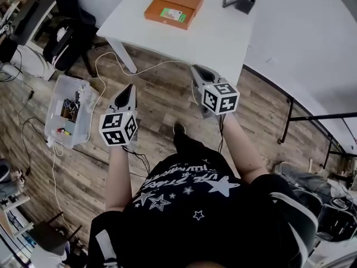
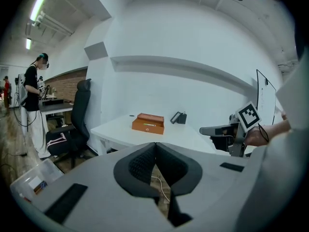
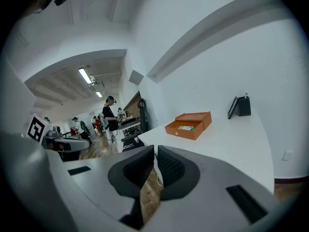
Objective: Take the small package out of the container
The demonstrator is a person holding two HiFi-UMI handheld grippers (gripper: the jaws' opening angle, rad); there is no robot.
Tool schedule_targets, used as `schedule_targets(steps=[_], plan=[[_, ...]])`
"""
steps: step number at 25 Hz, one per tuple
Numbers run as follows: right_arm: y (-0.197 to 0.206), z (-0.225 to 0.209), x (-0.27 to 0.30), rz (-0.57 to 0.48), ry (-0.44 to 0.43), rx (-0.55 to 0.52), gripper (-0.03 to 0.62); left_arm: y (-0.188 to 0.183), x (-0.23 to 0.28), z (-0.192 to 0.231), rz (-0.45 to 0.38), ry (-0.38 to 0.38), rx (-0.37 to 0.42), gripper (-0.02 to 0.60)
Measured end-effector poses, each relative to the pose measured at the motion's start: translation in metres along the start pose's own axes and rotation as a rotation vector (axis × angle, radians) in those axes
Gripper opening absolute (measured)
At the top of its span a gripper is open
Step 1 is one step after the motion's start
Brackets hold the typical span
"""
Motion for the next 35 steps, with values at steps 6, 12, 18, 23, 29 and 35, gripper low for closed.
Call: schedule_targets(steps=[6,12,18,23,29,35], plan=[[-0.034,-0.049,0.054,-0.006,-0.014,0.013,0.055,-0.036,0.074,0.010,0.004,0.003,0.012,0.018],[-0.058,-0.088,0.087,-0.019,-0.009,0.023,0.055,-0.058,0.129,0.016,0.005,0.017,0.023,0.018],[-0.072,-0.129,0.104,-0.017,-0.007,0.051,0.055,-0.075,0.171,0.009,0.016,0.021,0.038,0.018],[-0.075,-0.134,0.107,-0.014,-0.004,0.060,0.055,-0.081,0.178,0.012,0.026,0.026,0.048,0.018],[-0.078,-0.155,0.118,-0.014,0.008,0.071,0.055,-0.090,0.211,0.016,0.034,0.040,0.070,0.018],[-0.090,-0.171,0.140,-0.035,0.059,0.072,0.055,-0.106,0.254,0.034,0.026,0.094,0.102,0.018]])
Point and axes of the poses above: the fingertips, and each gripper's own axes: x forward along the fingers, z to its left, y out of its underside, the point moved 8 cm from there along -x, backward along the fingers, and after that the axes turned 1 degree about x, right-handed, at the moved point
